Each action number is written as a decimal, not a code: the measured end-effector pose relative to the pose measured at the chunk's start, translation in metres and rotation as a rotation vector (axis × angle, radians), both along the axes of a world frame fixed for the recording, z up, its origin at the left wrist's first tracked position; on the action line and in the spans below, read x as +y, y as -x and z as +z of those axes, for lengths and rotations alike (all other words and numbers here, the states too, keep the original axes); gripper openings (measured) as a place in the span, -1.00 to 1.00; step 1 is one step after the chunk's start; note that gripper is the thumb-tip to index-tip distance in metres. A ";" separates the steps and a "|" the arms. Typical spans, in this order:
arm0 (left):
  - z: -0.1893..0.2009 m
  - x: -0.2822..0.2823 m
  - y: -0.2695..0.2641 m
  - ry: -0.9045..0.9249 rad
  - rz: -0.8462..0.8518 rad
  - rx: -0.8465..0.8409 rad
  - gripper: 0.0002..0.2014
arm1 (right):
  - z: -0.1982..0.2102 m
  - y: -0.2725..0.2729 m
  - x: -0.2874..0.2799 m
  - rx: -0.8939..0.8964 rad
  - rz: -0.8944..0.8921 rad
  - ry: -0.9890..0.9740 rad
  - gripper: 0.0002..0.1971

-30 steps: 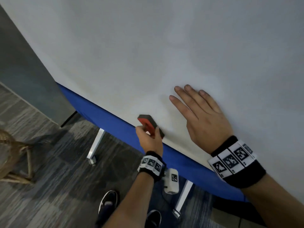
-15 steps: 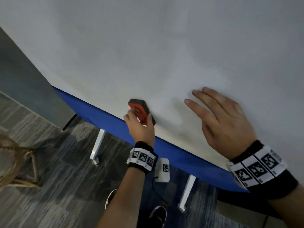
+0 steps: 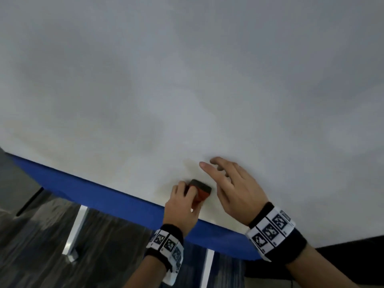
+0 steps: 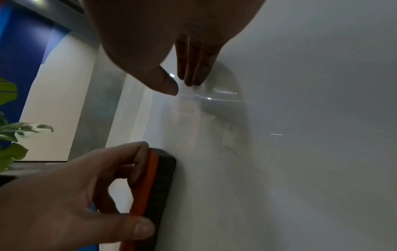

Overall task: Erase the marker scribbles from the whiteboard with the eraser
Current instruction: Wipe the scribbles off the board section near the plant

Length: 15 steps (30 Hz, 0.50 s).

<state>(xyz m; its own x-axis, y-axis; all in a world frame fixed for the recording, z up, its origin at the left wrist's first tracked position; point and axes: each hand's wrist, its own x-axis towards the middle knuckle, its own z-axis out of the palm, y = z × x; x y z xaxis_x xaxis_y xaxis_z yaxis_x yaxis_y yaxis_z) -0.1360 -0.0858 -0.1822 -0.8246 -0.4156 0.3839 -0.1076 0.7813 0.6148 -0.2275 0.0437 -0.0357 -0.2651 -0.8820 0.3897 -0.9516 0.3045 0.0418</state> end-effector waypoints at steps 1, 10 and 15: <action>0.002 -0.005 -0.001 -0.013 0.011 0.004 -0.55 | 0.004 0.001 0.002 0.001 0.012 -0.020 -0.13; 0.039 -0.154 -0.035 -0.548 0.680 0.216 -0.64 | 0.023 0.006 0.001 -0.030 0.016 0.019 -0.16; 0.145 -0.178 -0.024 -0.451 0.801 0.365 -0.61 | 0.048 0.002 -0.007 -0.073 0.006 0.040 -0.16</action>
